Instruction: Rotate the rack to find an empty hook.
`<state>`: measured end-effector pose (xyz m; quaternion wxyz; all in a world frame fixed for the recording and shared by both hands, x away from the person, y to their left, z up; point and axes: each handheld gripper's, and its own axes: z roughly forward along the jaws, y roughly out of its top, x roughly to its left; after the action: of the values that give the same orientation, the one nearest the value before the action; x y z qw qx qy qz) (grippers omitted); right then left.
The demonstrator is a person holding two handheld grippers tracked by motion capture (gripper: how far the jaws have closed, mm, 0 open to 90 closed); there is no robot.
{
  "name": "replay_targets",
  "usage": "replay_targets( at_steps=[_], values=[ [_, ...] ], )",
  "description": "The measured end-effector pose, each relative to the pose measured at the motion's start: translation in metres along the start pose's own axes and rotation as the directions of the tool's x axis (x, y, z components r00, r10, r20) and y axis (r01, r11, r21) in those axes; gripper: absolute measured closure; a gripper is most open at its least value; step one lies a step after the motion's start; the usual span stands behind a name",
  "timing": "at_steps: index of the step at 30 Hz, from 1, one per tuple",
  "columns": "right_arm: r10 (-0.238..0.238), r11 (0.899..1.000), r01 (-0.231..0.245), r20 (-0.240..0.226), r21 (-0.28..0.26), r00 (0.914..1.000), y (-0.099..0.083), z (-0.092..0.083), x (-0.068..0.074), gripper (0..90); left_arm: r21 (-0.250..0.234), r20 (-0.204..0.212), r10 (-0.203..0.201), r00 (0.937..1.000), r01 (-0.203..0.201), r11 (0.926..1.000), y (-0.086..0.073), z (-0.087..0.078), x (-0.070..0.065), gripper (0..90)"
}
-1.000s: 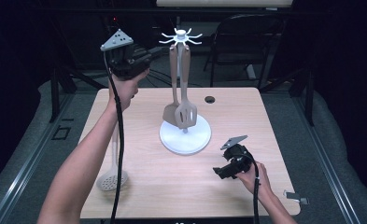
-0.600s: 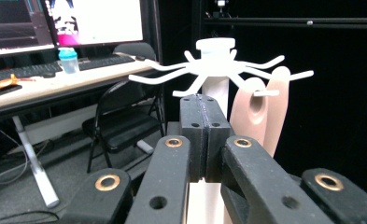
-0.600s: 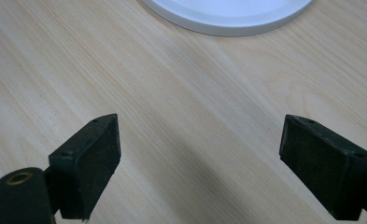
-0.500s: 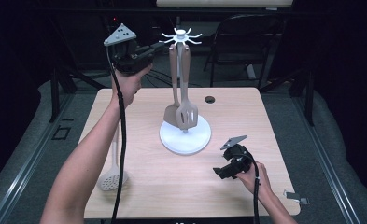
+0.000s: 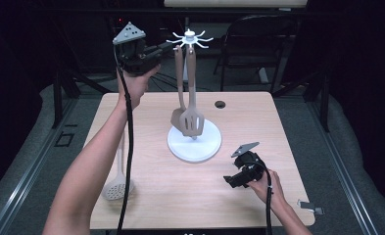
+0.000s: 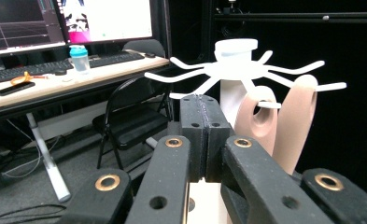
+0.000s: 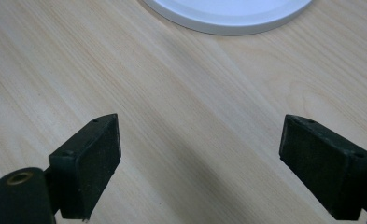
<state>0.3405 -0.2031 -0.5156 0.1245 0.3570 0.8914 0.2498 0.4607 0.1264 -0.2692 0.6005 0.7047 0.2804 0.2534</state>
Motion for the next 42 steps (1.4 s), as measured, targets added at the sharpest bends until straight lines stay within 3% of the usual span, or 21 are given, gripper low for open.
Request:
replay_targets(
  at_steps=[21,29,36,42],
  values=[
    [0.005,1.0,-0.005,-0.001,-0.014,1.0,-0.001,0.002,0.0,12.2,0.015,-0.026,-0.019,0.9995,0.019,0.9997,-0.003,0.01,0.012,90.0],
    [0.007,1.0,-0.007,0.0,-0.009,1.0,-0.001,0.0,0.0,12.3,-0.009,0.006,-0.027,0.9996,0.027,0.9996,-0.02,-0.002,0.007,90.0],
    [0.011,1.0,-0.011,-0.006,-0.011,0.9999,0.001,0.002,0.003,12.4,-0.038,0.044,-0.007,0.999,0.009,0.9992,-0.021,-0.018,-0.003,90.0],
    [0.002,1.0,-0.002,0.0,-0.008,1.0,0.002,0.003,0.004,12.4,-0.05,0.065,0.015,0.9978,-0.012,0.9987,-0.015,-0.021,-0.011,90.0]
  ],
)
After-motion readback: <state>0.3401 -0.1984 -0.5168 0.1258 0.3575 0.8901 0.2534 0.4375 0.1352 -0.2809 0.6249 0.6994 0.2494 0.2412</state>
